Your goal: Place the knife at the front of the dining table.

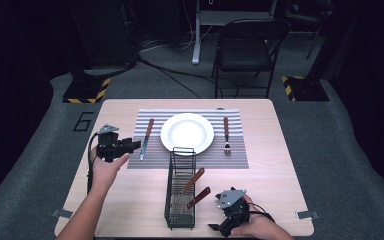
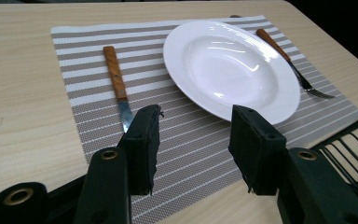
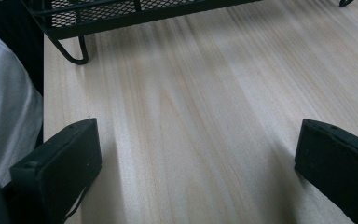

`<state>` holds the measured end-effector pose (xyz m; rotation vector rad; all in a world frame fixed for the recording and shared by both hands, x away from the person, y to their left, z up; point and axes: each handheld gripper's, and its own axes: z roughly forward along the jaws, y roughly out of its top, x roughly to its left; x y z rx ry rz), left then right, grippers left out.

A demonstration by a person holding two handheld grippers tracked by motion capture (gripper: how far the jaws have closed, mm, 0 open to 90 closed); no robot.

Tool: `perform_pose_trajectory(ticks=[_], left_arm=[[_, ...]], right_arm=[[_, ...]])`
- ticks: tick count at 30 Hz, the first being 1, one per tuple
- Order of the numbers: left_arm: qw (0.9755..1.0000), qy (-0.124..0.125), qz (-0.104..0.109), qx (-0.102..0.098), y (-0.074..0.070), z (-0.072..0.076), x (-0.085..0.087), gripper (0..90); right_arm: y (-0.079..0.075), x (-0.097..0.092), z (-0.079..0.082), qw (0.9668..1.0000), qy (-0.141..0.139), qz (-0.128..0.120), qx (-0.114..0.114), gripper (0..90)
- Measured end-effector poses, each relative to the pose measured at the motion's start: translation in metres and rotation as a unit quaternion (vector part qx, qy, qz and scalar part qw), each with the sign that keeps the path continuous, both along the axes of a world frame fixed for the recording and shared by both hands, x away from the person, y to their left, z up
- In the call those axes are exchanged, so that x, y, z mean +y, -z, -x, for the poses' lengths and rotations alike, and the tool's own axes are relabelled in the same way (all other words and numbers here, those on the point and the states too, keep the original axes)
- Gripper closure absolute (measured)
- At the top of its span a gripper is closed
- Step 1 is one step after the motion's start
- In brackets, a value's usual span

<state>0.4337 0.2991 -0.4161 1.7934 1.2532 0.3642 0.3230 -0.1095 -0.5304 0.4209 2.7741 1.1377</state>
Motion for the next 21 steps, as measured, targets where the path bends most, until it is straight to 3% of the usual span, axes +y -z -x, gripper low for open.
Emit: perform_pose_trajectory(ticks=[4, 7, 13, 21], left_arm=[[0.9998, 0.012, 0.004, -0.017, -0.004, 0.012, -0.002, 51.2], [0.9993, 0.02, -0.01, -0.029, -0.004, 0.022, -0.001, 47.8], [0.9991, 0.034, -0.014, -0.019, 0.007, 0.036, 0.004, 47.3], [0.9984, 0.046, -0.032, -0.005, 0.031, 0.044, 0.004, 46.5]], right_arm=[[0.0, 0.0, 0.0, 1.0, 0.001, 0.0, 0.0, 0.0], [0.0, 0.0, 0.0, 1.0, 0.001, 0.0, -0.001, 0.0], [0.0, 0.0, 0.0, 1.0, 0.0, 0.0, -0.002, 0.0], [0.0, 0.0, 0.0, 1.0, 0.003, 0.001, -0.001, 0.0]])
